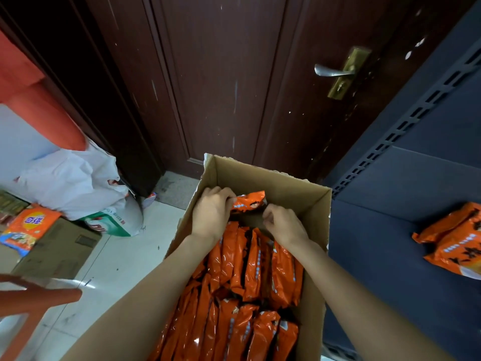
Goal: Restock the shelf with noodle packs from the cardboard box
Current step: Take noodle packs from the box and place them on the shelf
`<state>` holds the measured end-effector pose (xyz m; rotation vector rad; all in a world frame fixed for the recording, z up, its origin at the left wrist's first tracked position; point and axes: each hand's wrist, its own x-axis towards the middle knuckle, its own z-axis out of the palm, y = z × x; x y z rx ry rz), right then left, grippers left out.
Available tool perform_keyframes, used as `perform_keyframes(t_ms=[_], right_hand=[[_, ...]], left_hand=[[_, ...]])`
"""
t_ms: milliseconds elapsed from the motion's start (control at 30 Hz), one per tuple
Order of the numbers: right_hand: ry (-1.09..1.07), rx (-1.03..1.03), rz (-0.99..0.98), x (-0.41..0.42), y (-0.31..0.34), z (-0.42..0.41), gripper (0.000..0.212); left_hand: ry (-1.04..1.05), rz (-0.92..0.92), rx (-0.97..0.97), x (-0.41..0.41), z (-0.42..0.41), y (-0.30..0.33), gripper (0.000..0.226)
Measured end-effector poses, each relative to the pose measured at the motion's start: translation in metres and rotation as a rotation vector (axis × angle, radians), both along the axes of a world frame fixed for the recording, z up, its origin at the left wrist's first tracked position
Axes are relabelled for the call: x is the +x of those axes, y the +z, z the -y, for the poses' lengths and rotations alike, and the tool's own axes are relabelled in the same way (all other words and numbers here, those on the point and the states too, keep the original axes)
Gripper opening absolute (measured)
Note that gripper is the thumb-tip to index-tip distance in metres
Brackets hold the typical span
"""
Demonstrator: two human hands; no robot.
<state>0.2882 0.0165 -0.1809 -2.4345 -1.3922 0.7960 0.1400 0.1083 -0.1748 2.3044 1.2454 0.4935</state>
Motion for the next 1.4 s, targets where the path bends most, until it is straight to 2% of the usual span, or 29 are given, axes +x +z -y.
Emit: perform_keyframes(t_ms=[100, 233, 300, 400, 567, 767, 900, 1100, 1400], right_hand=[[0.109, -0.096, -0.034, -0.006, 0.000, -0.003, 0.029], [0.166, -0.154, 0.057, -0.011, 0.000, -0.011, 0.010], [0.175, -0.135, 0.071, -0.012, 0.004, -0.012, 0.017], [0.153, -0.038, 0.004, -0.014, 0.018, -0.004, 0.020], [0.097, 0.249, -0.064, -0.022, 0.059, 0.021, 0.015], [-0.004, 0.584, 0.073, -0.043, 0.132, 0.060, 0.011], [-0.134, 0.736, 0.203, -0.055, 0.171, 0.093, 0.010], [-0.283, 0.808, 0.291, -0.060, 0.213, 0.161, 0.009], [-0.426, 0.729, 0.392, -0.004, 0.227, 0.251, 0.012]], left_hand=[[0.006, 0.014, 0.073, -0.005, 0.010, 0.013, 0.016], [0.009, 0.009, 0.091, -0.012, 0.015, 0.026, 0.017], [0.023, 0.021, 0.091, -0.016, 0.016, 0.034, 0.017], [0.065, 0.032, 0.089, -0.026, 0.023, 0.045, 0.016], [0.106, 0.130, 0.097, -0.043, 0.035, 0.076, 0.014], [0.073, 0.262, 0.030, -0.074, 0.058, 0.134, 0.012], [0.006, 0.340, 0.079, -0.086, 0.081, 0.170, 0.012], [-0.099, 0.431, 0.136, -0.070, 0.129, 0.202, 0.011], [-0.317, 0.462, 0.152, 0.005, 0.188, 0.214, 0.011]])
